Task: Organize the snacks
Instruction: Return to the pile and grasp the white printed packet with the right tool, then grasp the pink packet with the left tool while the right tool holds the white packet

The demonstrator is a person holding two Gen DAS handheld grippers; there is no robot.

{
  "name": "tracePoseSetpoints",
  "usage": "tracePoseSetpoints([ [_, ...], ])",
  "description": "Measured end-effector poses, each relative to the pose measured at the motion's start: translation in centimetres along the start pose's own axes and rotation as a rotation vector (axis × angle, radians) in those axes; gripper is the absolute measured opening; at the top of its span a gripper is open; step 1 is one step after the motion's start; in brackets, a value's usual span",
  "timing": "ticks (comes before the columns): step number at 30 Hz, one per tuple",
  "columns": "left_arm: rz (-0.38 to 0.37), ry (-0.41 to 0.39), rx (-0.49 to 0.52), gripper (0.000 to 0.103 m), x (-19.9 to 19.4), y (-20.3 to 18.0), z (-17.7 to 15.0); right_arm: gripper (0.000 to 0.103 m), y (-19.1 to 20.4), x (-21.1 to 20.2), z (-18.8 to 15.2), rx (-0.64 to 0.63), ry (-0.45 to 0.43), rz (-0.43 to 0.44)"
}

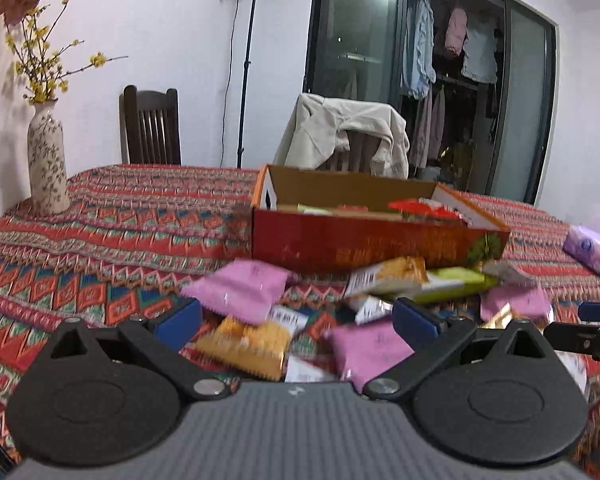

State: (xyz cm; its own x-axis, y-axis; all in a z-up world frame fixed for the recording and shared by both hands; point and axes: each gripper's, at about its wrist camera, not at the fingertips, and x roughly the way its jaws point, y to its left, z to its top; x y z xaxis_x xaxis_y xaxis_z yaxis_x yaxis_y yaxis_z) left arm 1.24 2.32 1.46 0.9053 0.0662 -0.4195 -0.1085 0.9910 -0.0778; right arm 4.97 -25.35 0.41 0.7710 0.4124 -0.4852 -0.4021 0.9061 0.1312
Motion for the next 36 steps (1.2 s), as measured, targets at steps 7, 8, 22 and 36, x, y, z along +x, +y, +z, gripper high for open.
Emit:
tracePoseSetpoints([
  [7, 0.001, 0.004, -0.003, 0.103, -0.8, -0.2, -0.3, 0.102, 0.4, -0.9, -1.3, -0.022, 0.03, -0.043],
  [8, -0.002, 0.005, -0.001, 0.103, -0.9, -0.4, -0.4, 0.101, 0.5, -1.0, -1.5, -0.028, 0.034, -0.046],
  [22, -0.009, 0.025, 0.007, 0.103, -2.1, -1.4, -1.6, 0.044, 0.7, -1.7, -3.8, -0.034, 0.048, -0.054],
  [36, -0.05, 0.109, 0.016, 0.103, 1.0, -3.7, -0.1, 0.044, 0.1, -1.8, -2.6, 0.0, -0.032, -0.047],
])
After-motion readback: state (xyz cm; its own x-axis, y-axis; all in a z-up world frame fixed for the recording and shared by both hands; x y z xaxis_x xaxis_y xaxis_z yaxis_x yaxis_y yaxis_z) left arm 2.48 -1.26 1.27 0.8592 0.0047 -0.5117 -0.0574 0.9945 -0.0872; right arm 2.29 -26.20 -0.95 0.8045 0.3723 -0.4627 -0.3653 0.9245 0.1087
